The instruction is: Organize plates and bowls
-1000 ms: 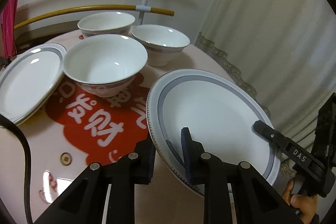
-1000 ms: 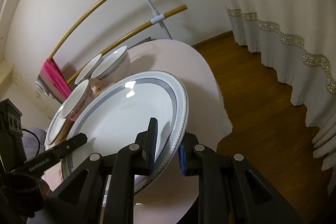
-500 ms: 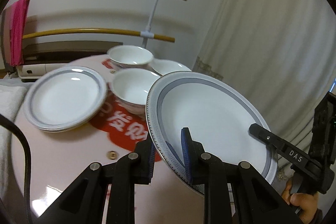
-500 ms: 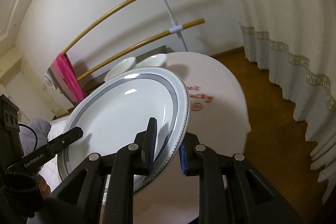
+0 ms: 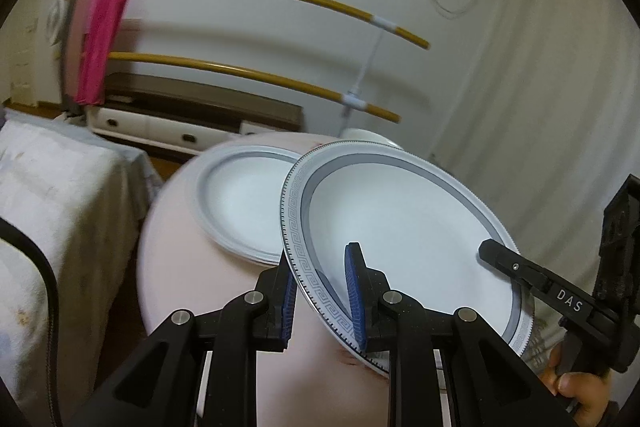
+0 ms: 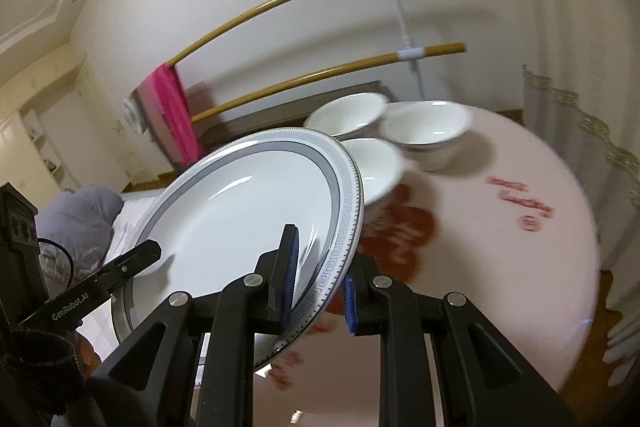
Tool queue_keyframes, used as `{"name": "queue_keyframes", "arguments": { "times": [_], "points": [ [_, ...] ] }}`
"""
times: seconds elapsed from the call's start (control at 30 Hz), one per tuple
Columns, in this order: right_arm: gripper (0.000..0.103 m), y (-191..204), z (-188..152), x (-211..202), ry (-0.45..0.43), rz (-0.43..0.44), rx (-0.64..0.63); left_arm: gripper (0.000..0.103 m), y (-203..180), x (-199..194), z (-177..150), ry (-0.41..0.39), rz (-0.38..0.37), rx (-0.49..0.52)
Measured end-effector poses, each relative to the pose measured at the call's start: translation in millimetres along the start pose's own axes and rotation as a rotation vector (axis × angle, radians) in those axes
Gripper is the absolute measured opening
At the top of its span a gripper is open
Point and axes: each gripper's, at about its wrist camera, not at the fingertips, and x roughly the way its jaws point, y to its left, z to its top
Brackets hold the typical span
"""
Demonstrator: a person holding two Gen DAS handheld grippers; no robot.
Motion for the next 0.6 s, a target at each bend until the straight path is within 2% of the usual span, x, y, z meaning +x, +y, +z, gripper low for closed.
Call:
{"name": "queue_keyframes", "arguments": {
  "times": [0.27, 0.6],
  "points": [
    [0.019, 45, 4, 57, 0.061, 0.060, -0.042, 0.019, 57, -14, 6, -0.010, 0.079, -0.038],
    [0.019, 52, 9, 109, 0.121, 0.034, -0.039, 0.019, 67, 34, 24, 0.048, 0.093, -0.049]
  ]
}}
